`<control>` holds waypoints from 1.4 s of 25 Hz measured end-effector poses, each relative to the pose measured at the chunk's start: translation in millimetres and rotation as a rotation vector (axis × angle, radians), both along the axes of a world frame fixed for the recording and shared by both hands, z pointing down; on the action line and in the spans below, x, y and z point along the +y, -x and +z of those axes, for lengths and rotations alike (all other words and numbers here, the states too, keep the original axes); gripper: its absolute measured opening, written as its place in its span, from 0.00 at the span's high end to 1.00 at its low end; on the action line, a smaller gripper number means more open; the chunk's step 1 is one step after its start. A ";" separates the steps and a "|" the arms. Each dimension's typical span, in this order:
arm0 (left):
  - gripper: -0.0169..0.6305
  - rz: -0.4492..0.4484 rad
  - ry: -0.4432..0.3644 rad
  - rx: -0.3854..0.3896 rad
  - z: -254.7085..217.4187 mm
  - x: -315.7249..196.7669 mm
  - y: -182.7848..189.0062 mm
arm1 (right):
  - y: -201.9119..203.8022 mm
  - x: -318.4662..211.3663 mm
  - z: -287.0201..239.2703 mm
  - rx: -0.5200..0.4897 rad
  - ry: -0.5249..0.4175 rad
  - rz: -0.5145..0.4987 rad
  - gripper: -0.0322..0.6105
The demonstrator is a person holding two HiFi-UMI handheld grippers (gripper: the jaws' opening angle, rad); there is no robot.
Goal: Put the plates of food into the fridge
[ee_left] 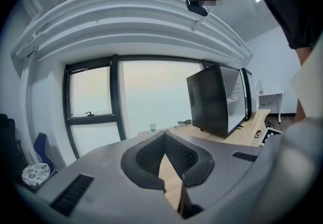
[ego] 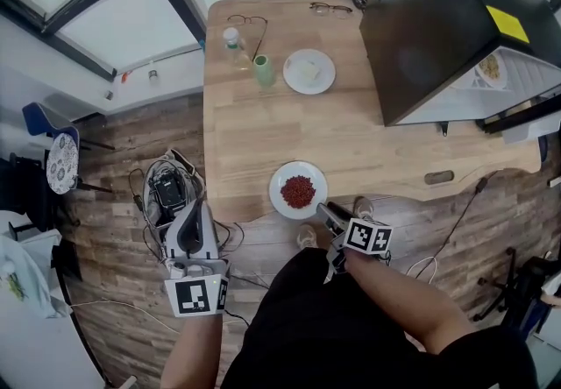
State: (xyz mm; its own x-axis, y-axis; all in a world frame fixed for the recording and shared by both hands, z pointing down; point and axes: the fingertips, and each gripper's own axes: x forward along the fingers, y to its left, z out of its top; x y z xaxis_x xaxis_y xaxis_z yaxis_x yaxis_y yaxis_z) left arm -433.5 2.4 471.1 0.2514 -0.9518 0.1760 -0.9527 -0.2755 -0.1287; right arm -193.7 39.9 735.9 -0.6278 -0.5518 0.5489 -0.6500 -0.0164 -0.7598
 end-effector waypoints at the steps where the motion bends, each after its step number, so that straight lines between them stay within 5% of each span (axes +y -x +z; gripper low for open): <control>1: 0.97 -0.005 0.004 -0.004 0.7 1.8 2.1 | 3.1 -0.2 2.2 -0.016 0.012 0.004 0.65; 8: 0.97 -0.020 0.039 -0.021 9.5 11.6 8.6 | 22.3 -5.0 14.4 -0.215 0.108 0.077 0.69; 10: 0.97 -0.015 0.045 -0.026 10.9 12.9 6.1 | 26.8 -6.9 8.5 -0.251 0.082 0.059 0.78; 11: 0.97 -0.012 0.046 -0.027 11.0 12.8 4.8 | 29.1 -7.8 4.3 -0.257 0.066 0.042 0.86; 15: 0.97 0.007 0.044 -0.026 9.6 8.0 -3.2 | 31.0 -9.5 -8.4 -0.276 0.041 0.027 0.90; 35: 0.97 0.213 -0.029 0.025 -16.9 -43.5 -113.0 | -75.4 -22.4 -62.0 -0.272 -0.061 0.172 0.90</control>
